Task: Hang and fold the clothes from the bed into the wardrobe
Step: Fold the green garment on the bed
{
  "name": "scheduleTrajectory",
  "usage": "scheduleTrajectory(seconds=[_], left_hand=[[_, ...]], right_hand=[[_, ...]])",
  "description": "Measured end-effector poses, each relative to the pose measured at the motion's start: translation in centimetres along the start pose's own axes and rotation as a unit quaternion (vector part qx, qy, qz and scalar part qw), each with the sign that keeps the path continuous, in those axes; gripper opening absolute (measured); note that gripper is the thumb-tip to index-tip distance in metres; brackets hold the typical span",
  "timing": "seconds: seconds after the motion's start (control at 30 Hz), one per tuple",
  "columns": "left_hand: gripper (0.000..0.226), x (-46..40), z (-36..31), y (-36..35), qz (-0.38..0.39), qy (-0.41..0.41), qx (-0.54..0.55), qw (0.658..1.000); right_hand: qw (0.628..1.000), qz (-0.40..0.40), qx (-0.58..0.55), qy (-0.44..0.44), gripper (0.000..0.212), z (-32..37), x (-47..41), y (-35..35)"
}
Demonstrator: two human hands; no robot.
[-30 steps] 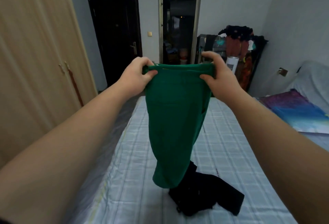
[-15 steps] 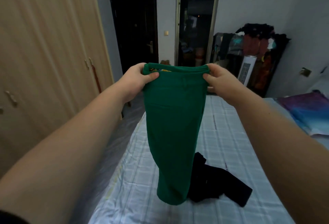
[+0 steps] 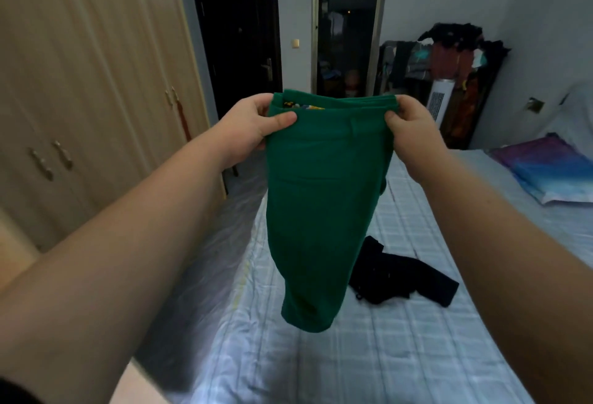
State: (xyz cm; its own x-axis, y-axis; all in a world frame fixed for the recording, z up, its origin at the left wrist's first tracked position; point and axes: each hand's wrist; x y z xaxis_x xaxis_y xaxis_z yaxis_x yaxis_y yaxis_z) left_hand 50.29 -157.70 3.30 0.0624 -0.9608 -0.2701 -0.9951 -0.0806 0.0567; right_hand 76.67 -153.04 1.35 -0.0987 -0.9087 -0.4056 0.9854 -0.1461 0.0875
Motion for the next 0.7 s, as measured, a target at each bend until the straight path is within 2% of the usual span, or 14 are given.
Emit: scheduleTrajectory(seconds=[0.2,0.3,0.37,0.57,0.7], left_hand=[[0.035,2.7,0.3,1.8,0.049,0.022,0.081,0.995],[0.035,2.3,0.9,2.3,0.05,0.026,0.063,0.996],[0.03,1.3,2.5,2.3,0.021,0.037,0.031,0.999],[0.017,-5.5,13.2,2.3,-0.041,0.119,-0.064,0.99],[0.029,-11.0,22.6,2.2,-0.071,0.184,-0.095,0.976]], right_hand=[[0.998,-0.017,-0.042,-0.046,0.031,1.6,3.4,-0.5],[0.997,-0.019,-0.042,-0.063,0.034,1.2,3.3,-1.0],[0.996,-0.016,-0.032,-0.083,0.033,-0.3,2.5,-2.0],[0.983,0.024,0.041,-0.176,0.023,-12.1,-2.9,-6.0],[0.97,0.057,0.083,-0.22,0.024,-22.7,-7.4,-9.4]])
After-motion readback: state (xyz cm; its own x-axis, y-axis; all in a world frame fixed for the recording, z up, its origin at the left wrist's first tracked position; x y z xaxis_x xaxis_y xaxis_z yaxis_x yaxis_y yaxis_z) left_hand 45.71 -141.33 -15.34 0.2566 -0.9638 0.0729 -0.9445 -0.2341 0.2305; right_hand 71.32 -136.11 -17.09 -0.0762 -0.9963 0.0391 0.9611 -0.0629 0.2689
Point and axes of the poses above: each hand's wrist, its own x-axis away from the middle knuckle, its own y-axis out of the back of the hand, z = x × y, and after that the axes turned 9 degrees about -z, right-handed
